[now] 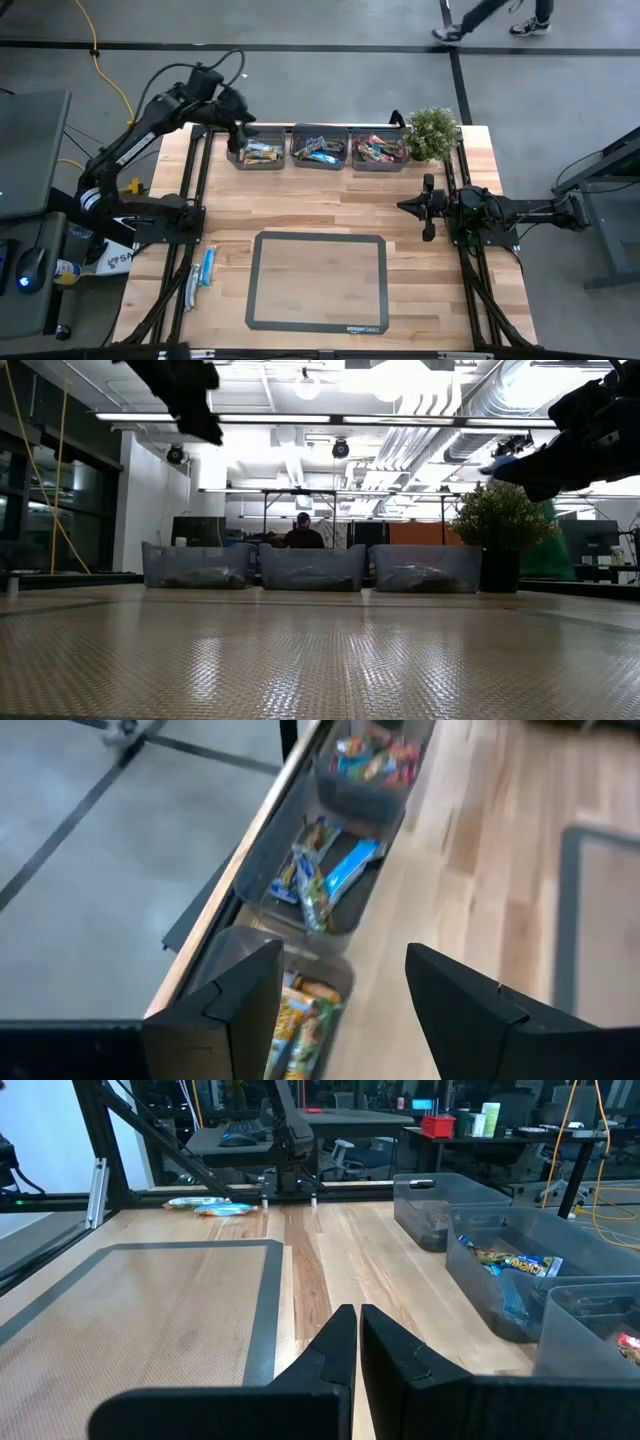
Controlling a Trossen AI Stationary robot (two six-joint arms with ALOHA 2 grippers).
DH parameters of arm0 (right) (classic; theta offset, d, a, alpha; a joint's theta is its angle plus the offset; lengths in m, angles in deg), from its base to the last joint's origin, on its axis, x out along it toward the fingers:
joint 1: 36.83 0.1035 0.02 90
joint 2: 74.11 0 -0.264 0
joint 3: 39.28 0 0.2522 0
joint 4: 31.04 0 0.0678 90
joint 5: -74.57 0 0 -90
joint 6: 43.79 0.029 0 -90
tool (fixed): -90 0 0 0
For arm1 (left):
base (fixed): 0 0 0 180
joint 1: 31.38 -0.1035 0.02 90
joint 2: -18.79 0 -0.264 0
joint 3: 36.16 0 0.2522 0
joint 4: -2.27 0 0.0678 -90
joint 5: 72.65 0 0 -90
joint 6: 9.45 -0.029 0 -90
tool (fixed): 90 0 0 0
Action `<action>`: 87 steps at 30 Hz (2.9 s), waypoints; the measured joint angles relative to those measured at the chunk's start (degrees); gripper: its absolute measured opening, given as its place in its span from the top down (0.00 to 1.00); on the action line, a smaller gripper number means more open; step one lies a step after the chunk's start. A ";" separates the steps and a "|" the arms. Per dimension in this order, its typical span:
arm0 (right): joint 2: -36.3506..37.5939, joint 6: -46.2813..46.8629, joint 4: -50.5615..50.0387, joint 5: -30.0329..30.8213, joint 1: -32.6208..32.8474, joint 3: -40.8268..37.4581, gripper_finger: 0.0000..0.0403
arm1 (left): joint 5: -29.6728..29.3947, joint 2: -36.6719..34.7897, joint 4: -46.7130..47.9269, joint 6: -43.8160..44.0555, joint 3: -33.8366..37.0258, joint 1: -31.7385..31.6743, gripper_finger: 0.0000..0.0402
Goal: Pick and place Granola Bars by type
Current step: Put the orange granola bar into the left black bin
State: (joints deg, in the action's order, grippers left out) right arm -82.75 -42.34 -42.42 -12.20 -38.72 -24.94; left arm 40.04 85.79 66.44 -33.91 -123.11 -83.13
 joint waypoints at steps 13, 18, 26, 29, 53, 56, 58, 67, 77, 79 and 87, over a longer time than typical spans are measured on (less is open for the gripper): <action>-0.02 0.01 0.01 -0.01 0.00 -0.02 0.99 | -2.51 -16.95 0.15 14.03 0.00 0.00 0.48; 0.00 0.00 0.01 0.01 -0.02 -0.01 0.99 | -7.30 -21.93 1.30 22.90 0.00 0.02 0.48; -0.02 0.01 -0.01 -0.01 0.00 0.00 0.99 | -12.52 -25.22 11.66 39.76 -0.02 0.00 0.48; -0.01 0.01 0.00 0.02 -0.02 -0.01 0.99 | -9.69 -25.70 15.73 39.99 -0.02 0.00 0.48; 0.00 0.01 -0.01 0.00 0.00 0.00 0.99 | 18.98 -32.23 39.67 19.82 -0.02 0.01 0.48; -0.01 0.01 0.00 0.02 0.00 -0.01 0.99 | 19.17 -33.32 39.59 20.44 -0.02 0.01 0.48; -0.02 0.01 0.01 -0.01 0.00 -0.02 0.99 | 19.28 -34.37 39.61 21.62 -0.02 0.00 0.48; -0.02 0.01 -0.01 0.00 -0.01 -0.02 0.99 | 20.43 -39.19 39.60 25.19 0.91 0.00 0.48; -0.02 -0.02 -0.01 0.00 0.00 0.00 0.99 | 25.78 -43.65 39.62 28.06 9.48 -0.02 0.48; 0.00 0.01 0.00 0.02 -0.02 -0.02 0.99 | 25.52 -45.45 39.65 29.12 10.46 -0.01 0.48; -0.02 0.01 -0.01 0.01 0.00 0.00 0.99 | 23.05 -51.55 39.69 32.13 13.24 -0.02 0.48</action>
State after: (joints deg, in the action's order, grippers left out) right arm -82.77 -42.34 -42.43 -12.18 -38.72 -24.94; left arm 63.09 34.24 106.13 -1.78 -109.87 -83.15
